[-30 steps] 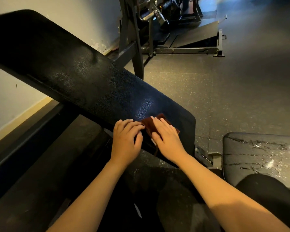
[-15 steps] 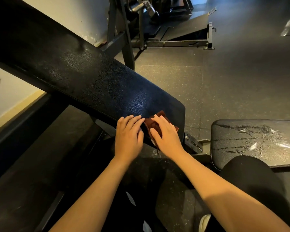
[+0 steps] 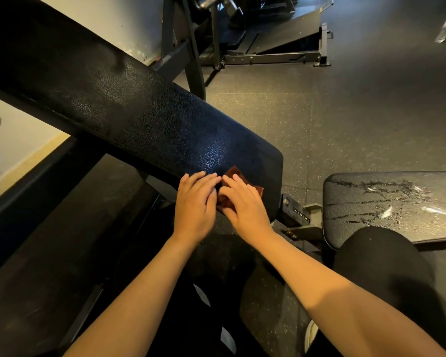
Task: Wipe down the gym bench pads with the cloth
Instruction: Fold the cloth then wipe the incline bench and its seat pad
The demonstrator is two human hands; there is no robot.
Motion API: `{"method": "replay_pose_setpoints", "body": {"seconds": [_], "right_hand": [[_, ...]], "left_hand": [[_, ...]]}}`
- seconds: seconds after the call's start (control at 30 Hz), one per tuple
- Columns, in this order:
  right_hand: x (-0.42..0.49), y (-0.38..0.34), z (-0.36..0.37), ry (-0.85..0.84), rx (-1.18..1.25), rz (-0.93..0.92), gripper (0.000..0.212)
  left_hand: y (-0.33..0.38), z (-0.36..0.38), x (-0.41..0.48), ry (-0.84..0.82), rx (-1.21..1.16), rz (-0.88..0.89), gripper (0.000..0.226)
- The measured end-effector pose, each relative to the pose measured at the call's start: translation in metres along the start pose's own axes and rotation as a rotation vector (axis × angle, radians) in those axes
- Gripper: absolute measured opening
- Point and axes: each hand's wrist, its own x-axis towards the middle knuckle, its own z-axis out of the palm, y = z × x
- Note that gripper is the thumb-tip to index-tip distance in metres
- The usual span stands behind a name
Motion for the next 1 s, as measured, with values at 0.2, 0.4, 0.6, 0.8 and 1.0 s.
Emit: {"method": "replay_pose_setpoints", "body": {"seconds": [0.2,0.4,0.6,0.8,1.0], "right_hand": [[-0.054,0.038,-0.012,0.013,-0.033,0.134,0.040],[-0.052,0.032,-0.016,0.046,0.170,0.274,0.031],[-0.012,-0.001,-0.017,-0.040,0.206,0.224,0.041],[-0.028,0.017,-0.017,-0.124,0.024,0.151,0.053],[-0.054,0.041,-0.018,-0.074,0.115,0.245,0.048]], "left_hand": [[0.005,0.015,-0.014,-0.023,0.133,0.045,0.036],[0.008,0.017,-0.015,-0.015,0.149,0.042,0.039],[0.022,0.021,-0.012,-0.051,0.133,-0.017,0.047],[0.017,0.019,-0.010,-0.056,0.160,0.028,0.041],[0.011,0.025,-0.015,-0.020,0.205,0.087,0.037]]}}
